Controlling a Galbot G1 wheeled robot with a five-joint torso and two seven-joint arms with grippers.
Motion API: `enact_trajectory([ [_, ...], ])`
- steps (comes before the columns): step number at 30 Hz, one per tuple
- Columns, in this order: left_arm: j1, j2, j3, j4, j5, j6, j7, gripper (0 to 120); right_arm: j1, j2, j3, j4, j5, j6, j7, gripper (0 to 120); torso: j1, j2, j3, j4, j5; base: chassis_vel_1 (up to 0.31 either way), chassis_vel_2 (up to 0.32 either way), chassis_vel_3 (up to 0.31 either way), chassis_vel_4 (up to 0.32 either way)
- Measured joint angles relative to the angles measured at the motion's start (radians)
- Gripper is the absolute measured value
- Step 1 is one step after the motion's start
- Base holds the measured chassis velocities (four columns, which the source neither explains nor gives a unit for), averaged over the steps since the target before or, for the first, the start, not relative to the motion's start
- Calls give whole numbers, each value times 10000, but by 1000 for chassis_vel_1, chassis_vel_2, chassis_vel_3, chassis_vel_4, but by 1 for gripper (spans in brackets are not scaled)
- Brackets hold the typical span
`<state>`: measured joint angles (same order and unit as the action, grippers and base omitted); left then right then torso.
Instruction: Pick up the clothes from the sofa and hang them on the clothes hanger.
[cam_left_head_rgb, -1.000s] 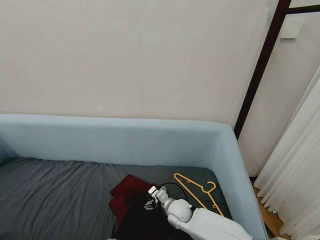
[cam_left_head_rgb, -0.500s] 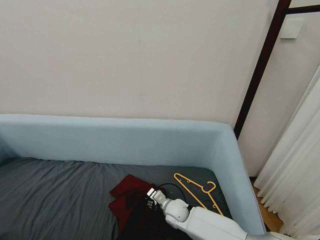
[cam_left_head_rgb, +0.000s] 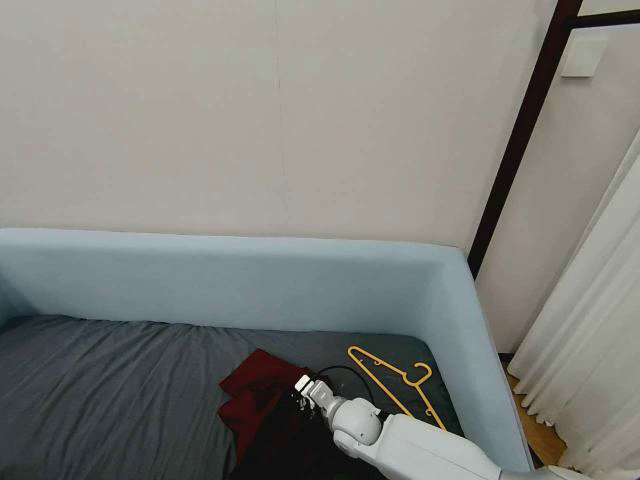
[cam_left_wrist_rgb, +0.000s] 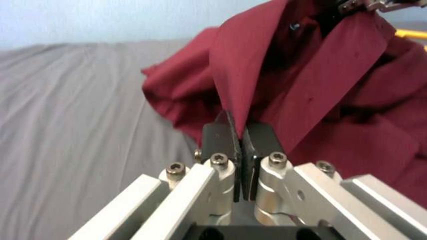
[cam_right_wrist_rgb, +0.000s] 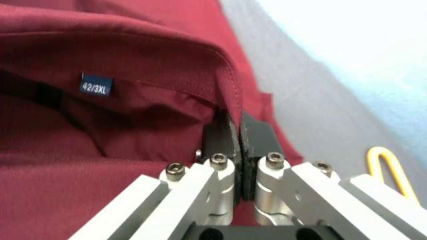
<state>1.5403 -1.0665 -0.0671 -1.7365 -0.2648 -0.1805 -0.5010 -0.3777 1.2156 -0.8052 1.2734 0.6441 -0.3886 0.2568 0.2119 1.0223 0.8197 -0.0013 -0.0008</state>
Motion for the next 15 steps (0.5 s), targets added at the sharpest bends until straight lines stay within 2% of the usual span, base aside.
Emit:
enact_trajectory([
  [2,-67,79,9,-94,-19,59,-15,0,39,-62,64,118,52,0,57,0,0,-1,0,0,0,0,0,0,0],
  [9,-693,1136,8,-915,-248,399,-41,0,397,-542,290,1155,540,252,626,0,1,-1,0,-1,0,0,0,0,0],
  [15,-1043,1884,6,-1251,-326,453,-2,0,503,-723,467,1868,1140,547,1118,0,1,0,0,0,-1,0,0,0,0],
])
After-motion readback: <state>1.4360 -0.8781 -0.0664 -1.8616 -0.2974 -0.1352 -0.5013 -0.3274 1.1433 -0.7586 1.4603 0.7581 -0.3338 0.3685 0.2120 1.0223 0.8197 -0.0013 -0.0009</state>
